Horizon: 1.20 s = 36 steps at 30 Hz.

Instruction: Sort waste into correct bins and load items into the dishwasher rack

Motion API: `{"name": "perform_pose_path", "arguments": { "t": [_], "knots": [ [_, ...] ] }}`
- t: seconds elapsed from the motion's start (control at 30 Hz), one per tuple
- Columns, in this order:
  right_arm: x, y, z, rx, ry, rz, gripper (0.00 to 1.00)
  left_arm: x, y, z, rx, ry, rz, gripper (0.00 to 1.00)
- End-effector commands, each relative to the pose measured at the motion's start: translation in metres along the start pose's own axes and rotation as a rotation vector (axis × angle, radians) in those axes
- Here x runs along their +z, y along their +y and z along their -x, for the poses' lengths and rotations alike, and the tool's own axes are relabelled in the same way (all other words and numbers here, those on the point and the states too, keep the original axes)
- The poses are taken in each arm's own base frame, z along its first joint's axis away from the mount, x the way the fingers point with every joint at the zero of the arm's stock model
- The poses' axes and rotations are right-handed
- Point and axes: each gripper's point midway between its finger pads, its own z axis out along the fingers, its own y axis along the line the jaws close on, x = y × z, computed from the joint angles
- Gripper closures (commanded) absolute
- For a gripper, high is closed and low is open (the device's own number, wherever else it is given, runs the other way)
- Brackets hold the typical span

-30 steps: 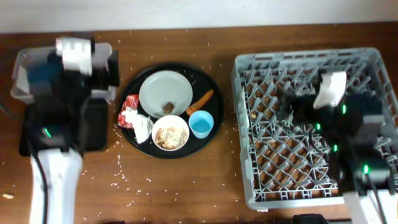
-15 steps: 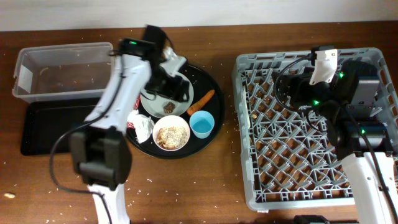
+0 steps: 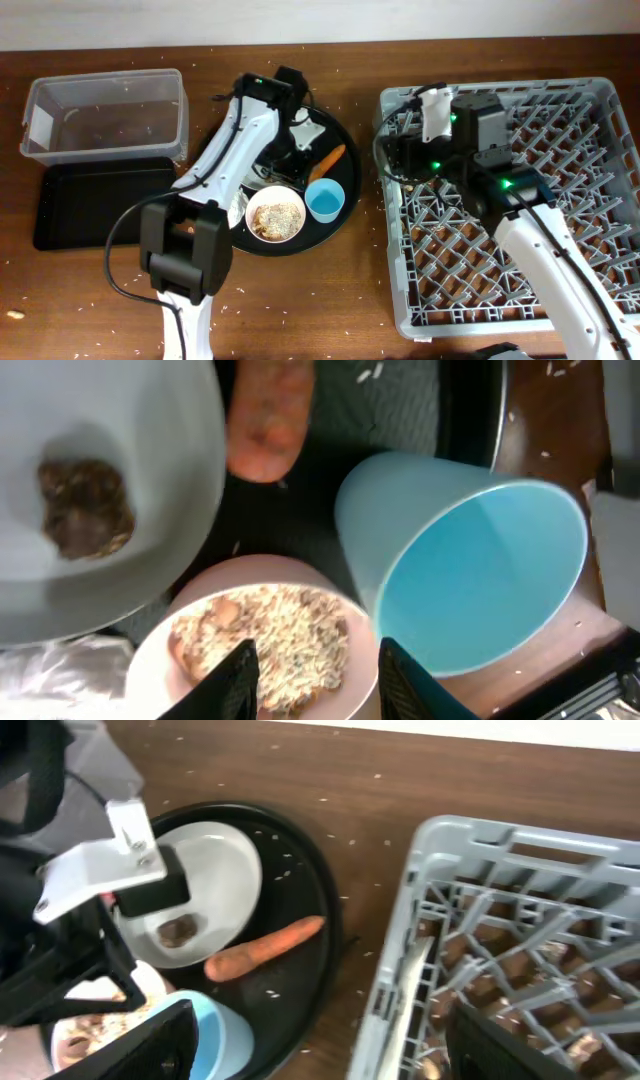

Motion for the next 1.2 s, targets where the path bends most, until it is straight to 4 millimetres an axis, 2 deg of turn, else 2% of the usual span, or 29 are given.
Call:
{"name": "perform_pose_path", "arguments": {
  "t": [0.0, 0.1, 0.17, 0.2, 0.27, 0.33, 0.4, 0.47, 0.5, 0.53, 0.6, 0.67, 0.7, 0.77, 0.8, 0.83, 0.9, 0.97, 1.03, 1.07, 1.17],
  "knots": [
    [-0.008, -0.017, 0.011, 0.026, -0.030, -0.049, 0.21, 0.010, -0.013, 0.004, 0.045, -0.006, 0.003, 0.61],
    [-0.008, -0.021, 0.008, 0.035, -0.018, -0.058, 0.21, 0.035, -0.012, -0.001, 0.052, 0.012, 0.000, 0.62],
    [-0.008, -0.021, 0.003, 0.039, 0.000, -0.059, 0.21, 0.038, -0.008, -0.003, 0.050, 0.019, 0.019, 0.87],
    [-0.008, -0.021, 0.003, 0.039, 0.000, -0.059, 0.21, 0.035, -0.006, -0.001, 0.049, 0.010, 0.031, 0.96],
    [-0.009, -0.021, 0.004, 0.039, -0.004, -0.058, 0.21, 0.019, -0.003, 0.009, 0.044, -0.026, 0.037, 0.99],
    [-0.020, -0.012, 0.020, 0.023, -0.068, -0.021, 0.15, -0.020, 0.001, 0.024, 0.032, -0.101, 0.040, 0.99],
    [-0.041, -0.005, 0.044, 0.007, -0.177, -0.011, 0.06, -0.060, -0.001, 0.041, 0.019, -0.212, -0.026, 0.99],
    [-0.051, 0.005, 0.063, 0.005, -0.257, 0.034, 0.01, -0.116, -0.012, 0.064, 0.054, -0.432, -0.296, 0.99],
    [-0.051, 0.014, 0.069, -0.011, -0.280, 0.088, 0.01, -0.134, -0.012, 0.071, 0.058, -0.511, -0.408, 0.99],
    [-0.048, 0.027, 0.076, -0.035, -0.305, 0.169, 0.01, -0.163, -0.005, 0.077, 0.070, -0.634, -0.573, 0.99],
    [-0.038, 0.046, 0.086, -0.066, -0.336, 0.304, 0.01, -0.204, 0.007, 0.075, 0.111, -0.785, -0.779, 0.99],
    [-0.021, 0.059, 0.098, -0.057, -0.376, 0.433, 0.01, -0.236, 0.014, 0.063, 0.181, -0.897, -0.950, 0.99],
    [-0.014, 0.066, 0.101, -0.060, -0.388, 0.498, 0.01, -0.242, 0.014, 0.060, 0.198, -0.920, -0.996, 0.99],
    [-0.010, 0.087, 0.110, -0.090, -0.436, 0.701, 0.01, -0.238, 0.015, 0.063, 0.193, -0.914, -1.016, 0.99],
    [-0.008, 0.092, 0.111, -0.094, -0.446, 0.752, 0.01, -0.234, 0.014, 0.064, 0.189, -0.905, -1.023, 0.99],
    [0.001, 0.097, 0.112, -0.081, -0.458, 0.850, 0.01, -0.228, 0.005, 0.068, 0.194, -0.883, -1.037, 1.00],
    [0.015, 0.098, 0.105, -0.049, -0.433, 0.914, 0.01, -0.212, -0.007, 0.074, 0.194, -0.832, -0.995, 1.00],
    [0.012, 0.105, 0.103, -0.073, -0.436, 0.940, 0.01, -0.191, -0.017, 0.080, 0.180, -0.767, -0.928, 0.99],
    [0.011, 0.116, 0.100, -0.084, -0.427, 0.964, 0.00, -0.185, -0.032, 0.082, 0.205, -0.744, -0.930, 1.00],
    [0.011, 0.121, 0.099, -0.092, -0.428, 0.975, 0.04, -0.184, -0.034, 0.083, 0.208, -0.739, -0.930, 0.99],
    [0.003, 0.135, 0.095, -0.139, -0.426, 1.026, 0.27, -0.179, -0.035, 0.084, 0.204, -0.724, -0.905, 0.99]
  ]
}}
